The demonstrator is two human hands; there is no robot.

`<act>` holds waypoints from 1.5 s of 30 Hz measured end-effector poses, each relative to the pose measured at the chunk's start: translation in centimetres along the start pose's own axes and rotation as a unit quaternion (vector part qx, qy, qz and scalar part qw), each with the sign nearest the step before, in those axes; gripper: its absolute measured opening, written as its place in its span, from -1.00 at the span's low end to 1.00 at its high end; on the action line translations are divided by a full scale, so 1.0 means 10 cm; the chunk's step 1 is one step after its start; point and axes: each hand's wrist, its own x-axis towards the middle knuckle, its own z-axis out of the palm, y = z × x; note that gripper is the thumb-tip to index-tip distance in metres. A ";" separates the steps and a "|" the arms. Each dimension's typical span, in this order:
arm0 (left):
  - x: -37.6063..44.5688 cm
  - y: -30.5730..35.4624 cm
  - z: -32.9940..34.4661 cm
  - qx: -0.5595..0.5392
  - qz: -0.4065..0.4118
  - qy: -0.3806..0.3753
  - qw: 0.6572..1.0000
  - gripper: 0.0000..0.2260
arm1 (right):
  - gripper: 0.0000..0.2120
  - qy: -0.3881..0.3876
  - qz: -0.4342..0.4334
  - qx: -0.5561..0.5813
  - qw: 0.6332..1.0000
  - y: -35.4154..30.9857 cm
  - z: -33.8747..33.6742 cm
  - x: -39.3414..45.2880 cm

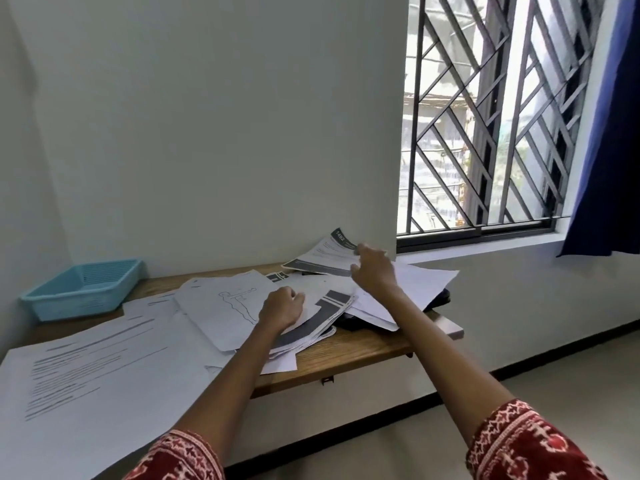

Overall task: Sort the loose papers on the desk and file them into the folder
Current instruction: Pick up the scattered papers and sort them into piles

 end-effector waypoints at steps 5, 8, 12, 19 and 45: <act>-0.01 -0.35 -0.34 0.063 -0.160 0.031 0.985 -0.65 | -0.69 -0.159 -0.081 0.074 0.981 -0.46 0.55 -0.09; -0.02 -0.54 -0.49 0.061 -0.218 0.038 0.973 -0.60 | -0.48 -0.230 -0.089 0.006 0.969 -0.61 0.81 -0.12; -0.01 -0.69 -0.60 -0.045 -0.242 0.104 0.964 -0.52 | -0.25 -0.305 -0.056 -0.050 0.949 -0.70 0.93 -0.06; 0.04 -0.71 -0.76 -0.047 -0.182 0.156 0.970 -0.62 | -0.58 -0.300 -0.020 0.098 0.949 -0.68 0.97 -0.04; 0.04 0.16 0.31 0.129 0.059 -0.168 0.976 -0.22 | -0.42 0.017 0.234 0.105 0.966 1.06 -0.63 0.22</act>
